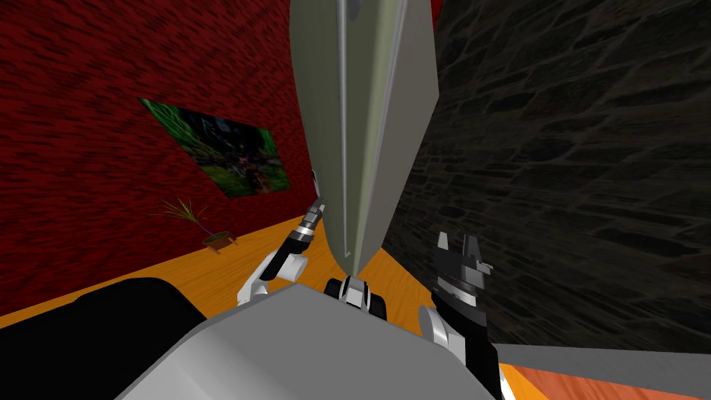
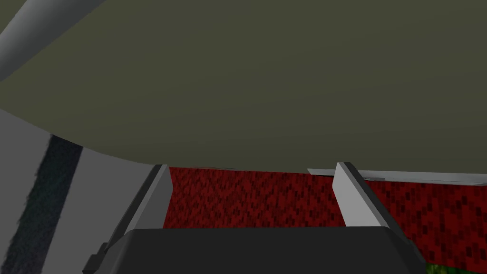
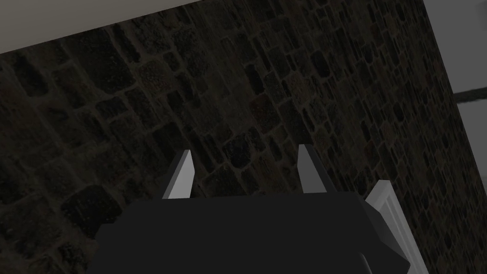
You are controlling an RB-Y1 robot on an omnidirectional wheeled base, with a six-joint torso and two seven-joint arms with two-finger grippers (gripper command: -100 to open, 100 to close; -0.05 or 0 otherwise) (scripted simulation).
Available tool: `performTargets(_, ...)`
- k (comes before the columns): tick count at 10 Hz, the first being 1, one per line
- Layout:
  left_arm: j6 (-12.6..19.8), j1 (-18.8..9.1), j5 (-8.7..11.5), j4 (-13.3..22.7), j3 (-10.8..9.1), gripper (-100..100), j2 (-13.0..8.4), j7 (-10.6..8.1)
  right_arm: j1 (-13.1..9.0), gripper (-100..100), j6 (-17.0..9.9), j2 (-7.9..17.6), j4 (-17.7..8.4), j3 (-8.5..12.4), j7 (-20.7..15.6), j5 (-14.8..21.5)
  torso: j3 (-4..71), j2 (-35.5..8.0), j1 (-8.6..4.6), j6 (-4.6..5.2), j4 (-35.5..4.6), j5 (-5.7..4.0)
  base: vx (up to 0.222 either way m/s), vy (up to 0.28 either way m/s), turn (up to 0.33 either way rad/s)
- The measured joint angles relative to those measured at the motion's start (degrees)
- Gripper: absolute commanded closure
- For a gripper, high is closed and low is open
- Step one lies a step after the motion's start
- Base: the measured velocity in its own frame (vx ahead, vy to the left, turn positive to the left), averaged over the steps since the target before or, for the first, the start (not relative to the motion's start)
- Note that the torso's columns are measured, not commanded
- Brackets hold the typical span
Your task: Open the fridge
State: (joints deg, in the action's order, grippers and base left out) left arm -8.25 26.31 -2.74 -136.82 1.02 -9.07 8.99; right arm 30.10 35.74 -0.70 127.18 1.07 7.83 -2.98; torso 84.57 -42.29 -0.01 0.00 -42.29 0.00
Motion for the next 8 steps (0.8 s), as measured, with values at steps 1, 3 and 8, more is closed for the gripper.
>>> performTargets(1,1.26,-0.31,-0.08,-0.17,-0.1,-100,0.01,0.06,0.0,0,0.0,0.0,0.0,0.0,0.0,0.0,0.0,0.01,0.03,-0.01,0.0,0.0,-0.02,-0.036,-0.019)
performTargets(3,4.1,-0.9,-0.39,-0.54,-0.36,-100,0.2,0.32,0.0,0,0.0,0.0,0.0,0.0,0.0,0.0,0.0,0.0,-0.02,0.0,0.0,-0.01,-0.021,-0.046,-0.016)
performTargets(8,10.89,-2.73,-0.74,-1.51,-1.45,-100,0.28,0.55,0.0,0,0.0,0.0,0.0,0.0,0.0,0.0,-0.01,-0.01,0.06,-0.01,-0.01,0.01,-0.021,-0.045,-0.017)
